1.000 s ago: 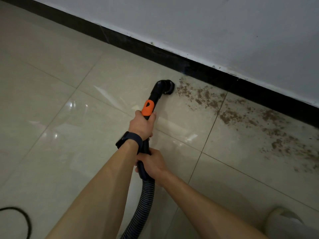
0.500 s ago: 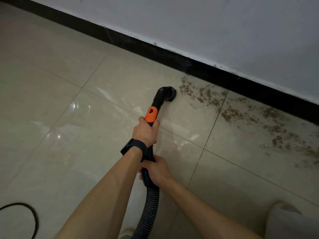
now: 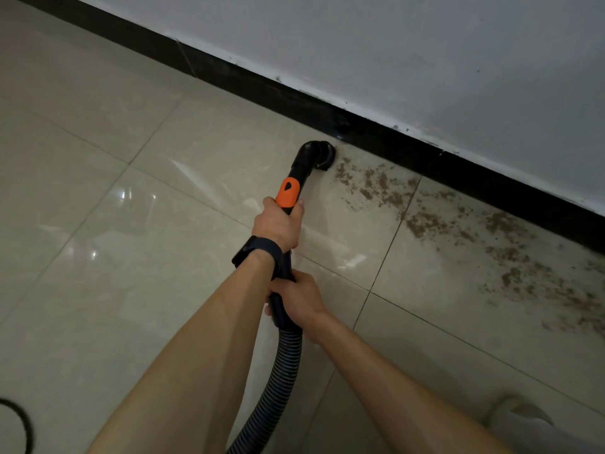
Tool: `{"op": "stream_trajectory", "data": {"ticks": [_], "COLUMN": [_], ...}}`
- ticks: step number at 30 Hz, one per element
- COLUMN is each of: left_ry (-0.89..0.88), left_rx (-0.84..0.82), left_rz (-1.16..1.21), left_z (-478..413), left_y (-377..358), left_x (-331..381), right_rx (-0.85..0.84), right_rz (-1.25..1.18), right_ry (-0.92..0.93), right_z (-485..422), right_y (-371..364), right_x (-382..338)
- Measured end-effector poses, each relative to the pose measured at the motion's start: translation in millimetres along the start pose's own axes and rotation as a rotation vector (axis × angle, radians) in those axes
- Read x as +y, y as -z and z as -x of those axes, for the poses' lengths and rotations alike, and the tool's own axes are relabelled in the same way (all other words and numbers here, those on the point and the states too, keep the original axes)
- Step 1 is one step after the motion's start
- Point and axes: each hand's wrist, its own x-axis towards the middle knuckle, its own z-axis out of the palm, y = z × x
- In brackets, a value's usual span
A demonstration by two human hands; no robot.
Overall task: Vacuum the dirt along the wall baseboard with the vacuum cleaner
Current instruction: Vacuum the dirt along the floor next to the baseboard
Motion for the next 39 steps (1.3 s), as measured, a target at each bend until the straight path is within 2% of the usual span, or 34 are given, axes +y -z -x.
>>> {"op": "stream_trajectory", "data": {"ticks": [13, 19, 32, 39], "left_ry": [0.001, -0.011, -0.021, -0.016], "left_rx": [0.048, 0.012, -0.062, -0.075], "left_rz": [0.041, 0.054, -0.032, -0.039], "left_z": [-20, -16, 52, 59], "left_y": [-21, -15, 7, 6], "left_x": [20, 16, -42, -50], "right_rx": [-0.004, 0.012, -0.013, 0.001], "right_rz": [0.036, 0.032, -0.034, -0.04], "right_ry": [0.001, -0.006, -0.051, -0.049], "right_z": [-23, -18, 40, 50], "right_y": [31, 24, -24, -28], "right_x": [-12, -10, 46, 53]}}
